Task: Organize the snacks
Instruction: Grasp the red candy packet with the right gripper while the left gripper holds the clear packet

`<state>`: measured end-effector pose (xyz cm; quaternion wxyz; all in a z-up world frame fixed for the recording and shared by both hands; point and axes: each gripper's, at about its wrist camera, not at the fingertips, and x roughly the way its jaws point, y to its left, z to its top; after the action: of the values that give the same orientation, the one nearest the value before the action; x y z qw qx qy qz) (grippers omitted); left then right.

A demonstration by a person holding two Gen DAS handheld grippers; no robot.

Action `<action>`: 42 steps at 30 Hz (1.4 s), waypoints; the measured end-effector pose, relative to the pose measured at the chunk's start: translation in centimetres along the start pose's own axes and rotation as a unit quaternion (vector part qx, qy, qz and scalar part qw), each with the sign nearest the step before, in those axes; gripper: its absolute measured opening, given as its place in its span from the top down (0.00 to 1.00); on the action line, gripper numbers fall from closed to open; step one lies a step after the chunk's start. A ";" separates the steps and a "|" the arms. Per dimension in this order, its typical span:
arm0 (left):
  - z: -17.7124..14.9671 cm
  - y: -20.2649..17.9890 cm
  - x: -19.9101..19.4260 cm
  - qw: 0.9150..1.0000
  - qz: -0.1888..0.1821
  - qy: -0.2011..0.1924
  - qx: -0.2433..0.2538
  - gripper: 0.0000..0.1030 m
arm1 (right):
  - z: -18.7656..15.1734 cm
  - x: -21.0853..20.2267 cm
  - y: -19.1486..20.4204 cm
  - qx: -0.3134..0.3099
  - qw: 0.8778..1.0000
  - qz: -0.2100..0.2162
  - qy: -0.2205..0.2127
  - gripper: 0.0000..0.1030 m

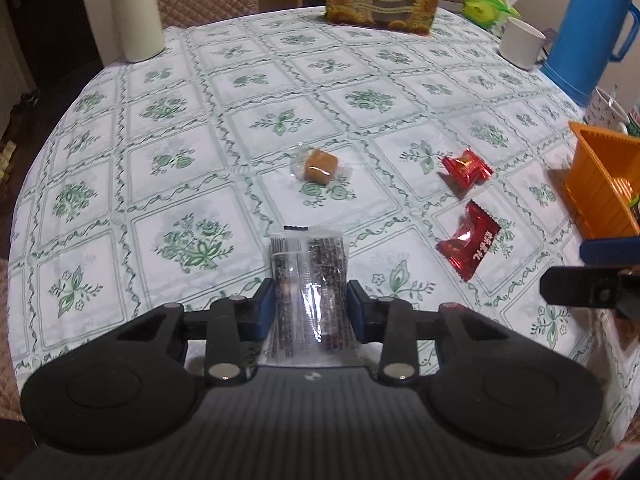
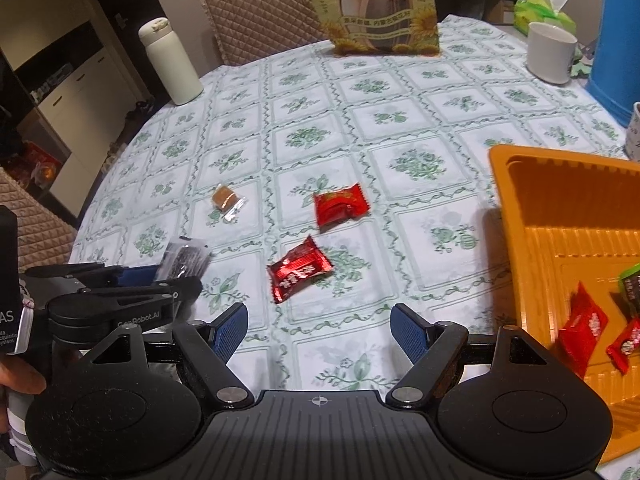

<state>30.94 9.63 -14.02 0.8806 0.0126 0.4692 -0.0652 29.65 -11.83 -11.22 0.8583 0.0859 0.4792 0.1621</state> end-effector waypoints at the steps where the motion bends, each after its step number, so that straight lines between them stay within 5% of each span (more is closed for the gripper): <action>1: 0.0 0.2 -0.2 1.000 0.000 -0.002 -0.004 0.67 | 0.0 0.2 0.1 0.002 1.000 0.006 0.000 0.24; 11: -0.1 2.6 -2.0 0.999 0.017 -0.014 -0.035 0.67 | 0.9 2.8 0.4 0.033 0.999 0.040 0.002 0.25; 14: -0.2 3.2 -2.2 0.999 0.021 -0.014 -0.044 0.67 | 1.2 3.9 0.4 0.041 0.998 0.041 0.011 0.41; 19: -0.3 3.9 -2.4 0.998 0.025 -0.014 -0.055 0.67 | 1.5 5.5 0.6 0.051 0.998 0.035 0.021 0.43; 34: -0.7 5.4 -2.6 0.997 0.035 -0.012 -0.072 0.67 | 2.5 7.6 3.2 -0.031 0.999 -0.017 -0.014 0.63; 37: -0.8 5.5 -2.6 0.996 0.036 -0.011 -0.074 0.67 | 2.4 7.8 3.7 -0.055 0.998 -0.038 -0.019 0.74; 42: -0.8 5.3 -2.8 0.997 0.036 -0.013 -0.073 0.67 | 2.1 7.9 4.0 -0.082 0.995 -0.042 -0.024 0.75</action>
<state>29.45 15.23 -12.35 0.8872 -0.0355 0.4601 0.0009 34.51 -5.23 -15.22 0.8798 -0.0016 0.4466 0.1626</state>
